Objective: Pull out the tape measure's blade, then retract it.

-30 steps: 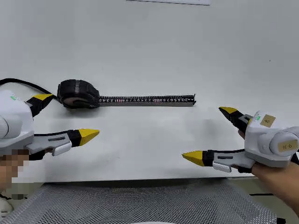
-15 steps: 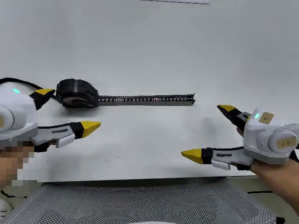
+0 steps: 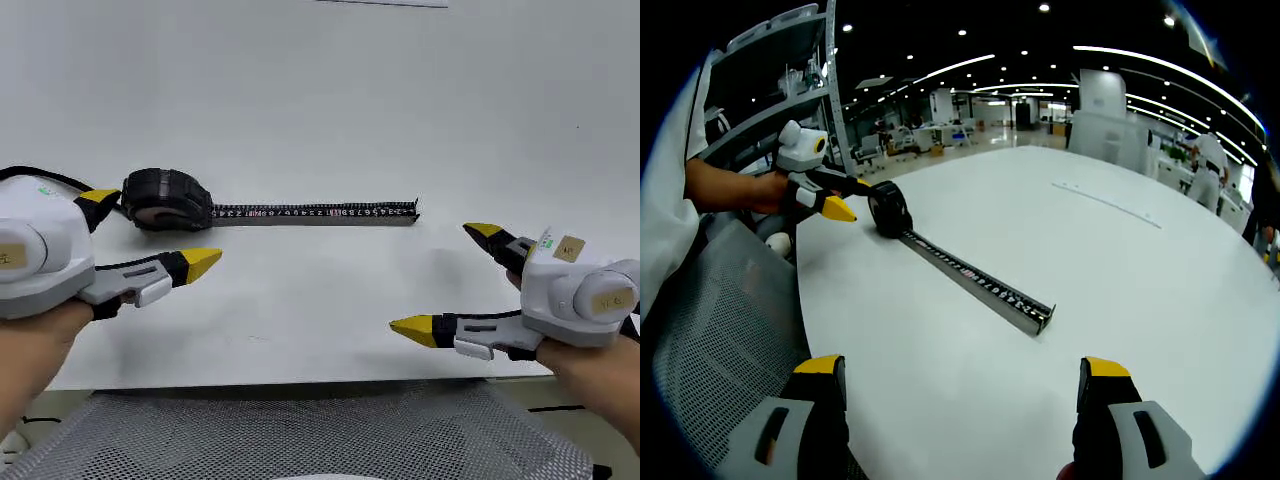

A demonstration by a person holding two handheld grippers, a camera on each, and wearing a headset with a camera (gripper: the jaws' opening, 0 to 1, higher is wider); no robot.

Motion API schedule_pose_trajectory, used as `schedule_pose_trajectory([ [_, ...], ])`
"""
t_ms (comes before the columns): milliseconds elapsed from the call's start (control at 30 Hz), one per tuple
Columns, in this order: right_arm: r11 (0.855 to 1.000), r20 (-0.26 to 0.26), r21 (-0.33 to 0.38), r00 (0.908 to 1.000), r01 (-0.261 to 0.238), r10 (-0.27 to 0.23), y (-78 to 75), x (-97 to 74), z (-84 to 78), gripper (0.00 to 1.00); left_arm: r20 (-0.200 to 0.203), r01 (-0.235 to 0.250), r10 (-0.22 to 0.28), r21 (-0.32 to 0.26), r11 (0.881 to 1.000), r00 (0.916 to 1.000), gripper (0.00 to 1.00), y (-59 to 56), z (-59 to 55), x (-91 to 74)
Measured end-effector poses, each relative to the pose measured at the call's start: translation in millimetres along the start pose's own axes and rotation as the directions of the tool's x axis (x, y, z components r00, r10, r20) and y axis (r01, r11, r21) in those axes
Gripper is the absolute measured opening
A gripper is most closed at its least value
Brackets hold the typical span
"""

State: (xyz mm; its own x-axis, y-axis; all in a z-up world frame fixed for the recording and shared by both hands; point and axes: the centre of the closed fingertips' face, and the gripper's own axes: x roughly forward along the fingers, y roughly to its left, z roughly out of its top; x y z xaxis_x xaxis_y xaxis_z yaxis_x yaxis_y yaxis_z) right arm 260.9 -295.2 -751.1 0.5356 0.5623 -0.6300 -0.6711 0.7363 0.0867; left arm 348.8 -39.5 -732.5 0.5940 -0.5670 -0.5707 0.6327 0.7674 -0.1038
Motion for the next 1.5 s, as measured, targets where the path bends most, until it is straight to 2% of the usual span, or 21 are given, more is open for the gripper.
schedule_pose_trajectory([
  [300,0.999,-0.022,-0.035,0.9996,-0.020,0.019,-8.3,4.5,1.0,0.88,-0.008,-0.076,0.075,-0.049,0.996,0.9971,0.76,6.9,0.8,7.1],
  [367,0.998,-0.032,-0.051,0.9992,-0.027,0.025,-10.7,5.5,0.7,0.84,-0.012,-0.093,0.092,-0.064,0.994,0.9957,0.74,9.5,0.9,9.0],
  [667,0.995,-0.057,-0.085,0.9969,-0.059,0.054,-21.0,11.3,4.0,0.72,-0.014,-0.124,0.123,-0.107,0.986,0.9923,0.72,14.8,1.5,13.5],
  [1100,0.983,-0.104,-0.156,0.9916,-0.093,0.078,-40.4,18.3,2.9,0.58,-0.011,-0.178,0.178,-0.182,0.967,0.9839,0.69,21.5,5.0,19.0],
  [1433,0.973,-0.131,-0.194,0.9859,-0.128,0.104,-51.6,26.5,5.6,0.48,-0.017,-0.218,0.220,-0.224,0.950,0.9754,0.68,25.6,5.7,23.2],
  [1500,0.969,-0.138,-0.204,0.9844,-0.136,0.109,-53.1,27.9,5.6,0.46,-0.027,-0.235,0.234,-0.214,0.948,0.9718,0.67,26.9,4.7,24.1],
])
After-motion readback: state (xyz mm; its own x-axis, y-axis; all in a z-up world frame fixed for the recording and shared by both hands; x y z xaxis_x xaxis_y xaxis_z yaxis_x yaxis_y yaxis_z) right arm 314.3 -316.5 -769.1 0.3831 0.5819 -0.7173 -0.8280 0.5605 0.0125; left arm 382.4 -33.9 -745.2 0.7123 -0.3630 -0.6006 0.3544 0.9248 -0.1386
